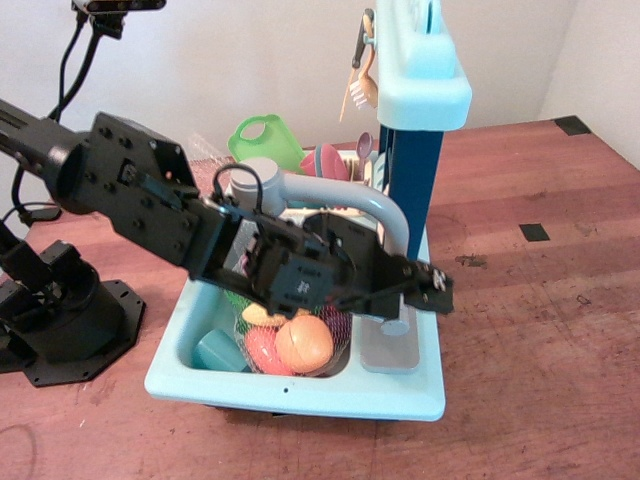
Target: Turn lever vertical to front
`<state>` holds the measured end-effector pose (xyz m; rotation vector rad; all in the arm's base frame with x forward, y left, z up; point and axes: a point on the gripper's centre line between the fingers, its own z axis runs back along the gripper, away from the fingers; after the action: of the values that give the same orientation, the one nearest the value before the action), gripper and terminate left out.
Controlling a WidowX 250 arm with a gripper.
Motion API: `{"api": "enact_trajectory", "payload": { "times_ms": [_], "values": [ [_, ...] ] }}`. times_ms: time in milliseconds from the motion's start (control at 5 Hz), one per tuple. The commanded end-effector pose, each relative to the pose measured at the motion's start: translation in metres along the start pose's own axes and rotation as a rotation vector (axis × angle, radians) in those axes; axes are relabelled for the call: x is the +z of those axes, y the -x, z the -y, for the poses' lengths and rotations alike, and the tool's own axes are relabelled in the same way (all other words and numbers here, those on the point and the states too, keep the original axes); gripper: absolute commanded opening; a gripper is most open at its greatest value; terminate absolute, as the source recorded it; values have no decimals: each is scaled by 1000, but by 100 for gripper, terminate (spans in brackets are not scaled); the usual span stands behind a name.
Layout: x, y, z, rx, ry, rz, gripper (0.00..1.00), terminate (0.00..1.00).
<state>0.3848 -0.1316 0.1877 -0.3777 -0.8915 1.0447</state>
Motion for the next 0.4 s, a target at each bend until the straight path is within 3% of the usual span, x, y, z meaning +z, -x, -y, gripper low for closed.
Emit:
{"api": "enact_trajectory", "payload": {
  "times_ms": [0, 200],
  "values": [
    [6, -22, -5, 50, 19, 43, 100, 0],
    [-5, -21, -5, 45, 28, 23, 100, 0]
  ]
}}
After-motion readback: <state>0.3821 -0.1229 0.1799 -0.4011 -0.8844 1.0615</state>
